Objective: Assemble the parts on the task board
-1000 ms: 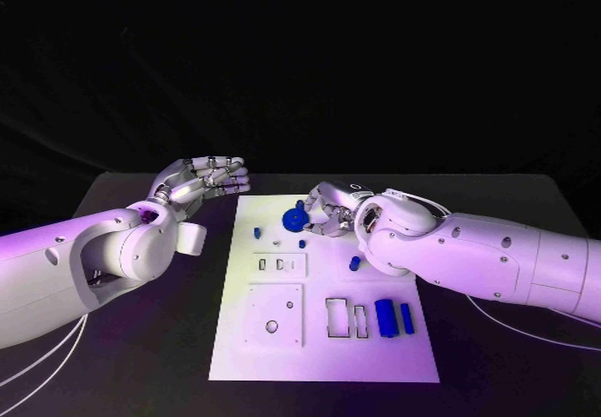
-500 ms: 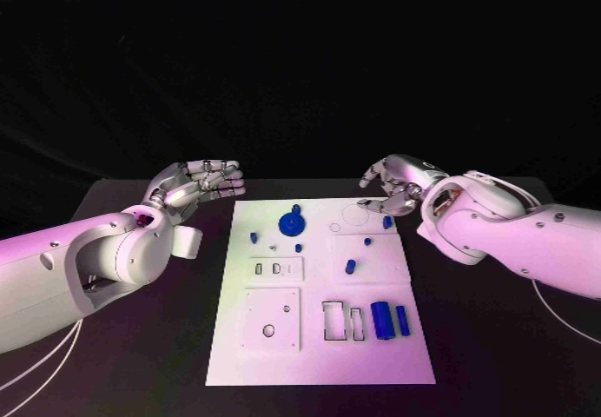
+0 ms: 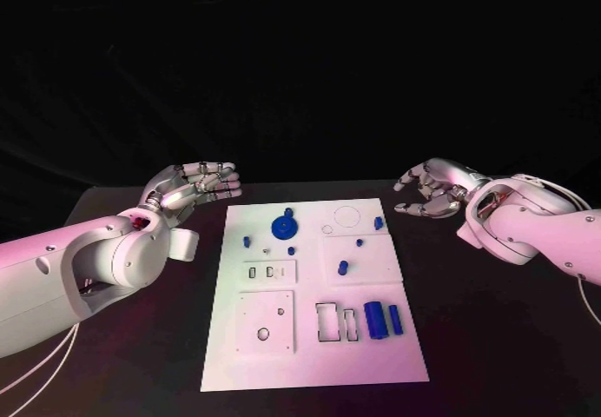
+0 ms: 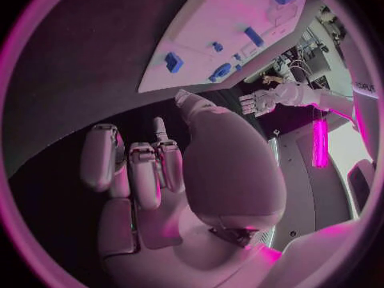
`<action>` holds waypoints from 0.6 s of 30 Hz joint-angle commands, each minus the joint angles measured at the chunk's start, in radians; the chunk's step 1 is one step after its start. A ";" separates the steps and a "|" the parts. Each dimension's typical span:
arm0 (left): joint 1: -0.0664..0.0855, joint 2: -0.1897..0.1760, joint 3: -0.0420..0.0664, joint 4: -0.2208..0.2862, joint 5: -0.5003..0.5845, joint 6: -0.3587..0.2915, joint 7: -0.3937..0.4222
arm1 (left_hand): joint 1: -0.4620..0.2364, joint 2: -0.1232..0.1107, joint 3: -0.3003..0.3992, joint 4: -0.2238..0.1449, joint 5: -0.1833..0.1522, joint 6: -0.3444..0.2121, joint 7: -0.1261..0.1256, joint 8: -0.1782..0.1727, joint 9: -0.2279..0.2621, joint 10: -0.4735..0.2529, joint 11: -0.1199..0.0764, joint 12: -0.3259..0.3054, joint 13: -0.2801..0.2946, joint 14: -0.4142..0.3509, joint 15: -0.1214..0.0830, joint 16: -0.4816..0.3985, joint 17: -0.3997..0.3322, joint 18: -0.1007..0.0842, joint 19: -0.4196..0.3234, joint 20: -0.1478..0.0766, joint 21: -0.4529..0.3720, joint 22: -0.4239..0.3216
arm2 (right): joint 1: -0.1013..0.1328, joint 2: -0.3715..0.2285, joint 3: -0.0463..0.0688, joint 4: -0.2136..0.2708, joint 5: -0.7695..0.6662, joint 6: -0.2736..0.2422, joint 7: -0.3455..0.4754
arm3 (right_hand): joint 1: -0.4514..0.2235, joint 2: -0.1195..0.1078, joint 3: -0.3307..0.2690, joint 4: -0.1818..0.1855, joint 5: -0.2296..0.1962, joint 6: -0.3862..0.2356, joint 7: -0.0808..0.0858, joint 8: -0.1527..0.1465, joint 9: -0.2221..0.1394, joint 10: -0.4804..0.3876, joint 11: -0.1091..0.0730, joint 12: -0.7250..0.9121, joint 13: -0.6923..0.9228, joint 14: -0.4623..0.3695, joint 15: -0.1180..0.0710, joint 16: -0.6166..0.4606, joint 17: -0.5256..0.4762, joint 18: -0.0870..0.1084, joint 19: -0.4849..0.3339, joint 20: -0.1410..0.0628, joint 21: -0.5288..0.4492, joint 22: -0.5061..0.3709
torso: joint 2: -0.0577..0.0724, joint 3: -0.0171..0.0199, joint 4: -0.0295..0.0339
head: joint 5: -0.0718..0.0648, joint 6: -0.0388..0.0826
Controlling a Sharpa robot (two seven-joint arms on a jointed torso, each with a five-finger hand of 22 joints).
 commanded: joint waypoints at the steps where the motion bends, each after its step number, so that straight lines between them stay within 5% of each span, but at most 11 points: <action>1: 0.000 0.004 0.001 -0.001 0.002 0.019 0.009 | -0.010 -0.003 0.002 -0.002 -0.001 -0.007 0.036 -0.007 -0.001 -0.005 0.003 -0.007 0.001 -0.006 0.002 -0.003 0.001 0.007 -0.004 0.003 -0.006 -0.001 | -0.014 0.007 -0.001 -0.012 0.019 0.049 0.091 | 0.015 0.000 0.001 -0.006 0.015 0.002 0.003 -0.004 -0.001 0.003 0.000 0.007 0.123 0.104 -0.002 0.004 0.263 -0.010 0.003 0.001 0.000 0.002 | 0.002 0.0011 0.0005 | -0.002 -0.001; 5: 0.000 0.006 0.001 -0.004 0.002 0.021 0.009 | -0.010 -0.003 0.002 -0.002 -0.001 -0.007 0.036 -0.007 -0.001 -0.005 0.003 -0.007 0.001 -0.006 0.002 -0.003 0.001 0.007 -0.004 0.003 -0.006 -0.001 | -0.031 0.021 -0.002 -0.025 0.013 0.034 0.068 | 0.028 0.000 0.010 -0.014 0.038 0.006 0.002 -0.002 -0.002 0.002 -0.001 0.007 0.124 0.104 -0.003 0.004 0.263 -0.010 0.003 0.000 -0.002 0.002 | 0.001 -0.0011 0.0013 | -0.002 -0.005; 7: 0.000 0.006 0.001 -0.005 0.002 0.021 0.009 | -0.010 -0.003 0.002 -0.002 -0.001 -0.007 0.036 -0.007 -0.001 -0.005 0.003 -0.007 0.001 -0.006 0.002 -0.003 0.001 0.007 -0.004 0.003 -0.006 -0.001 | -0.037 0.028 -0.002 -0.034 0.018 0.030 0.043 | 0.040 -0.001 0.031 -0.023 0.084 0.006 0.003 -0.004 -0.005 0.001 -0.001 0.006 0.122 0.104 -0.003 0.004 0.263 -0.009 0.002 0.000 -0.005 0.002 | 0.001 -0.0018 0.0022 | -0.001 -0.007; 18: 0.000 0.006 0.001 -0.006 0.002 0.023 0.009 | -0.010 -0.003 0.002 -0.002 -0.001 -0.007 0.036 -0.007 -0.001 -0.005 0.003 -0.007 0.001 -0.006 0.002 -0.003 0.001 0.007 -0.004 0.003 -0.006 -0.001 | -0.068 0.061 -0.004 -0.054 0.033 0.019 0.011 | 0.040 -0.004 0.036 -0.026 0.083 0.005 0.004 -0.005 -0.006 0.001 0.000 0.007 0.123 0.104 -0.003 0.004 0.263 -0.009 0.000 0.000 -0.008 0.001 | 0.002 -0.0024 0.0014 | -0.001 -0.010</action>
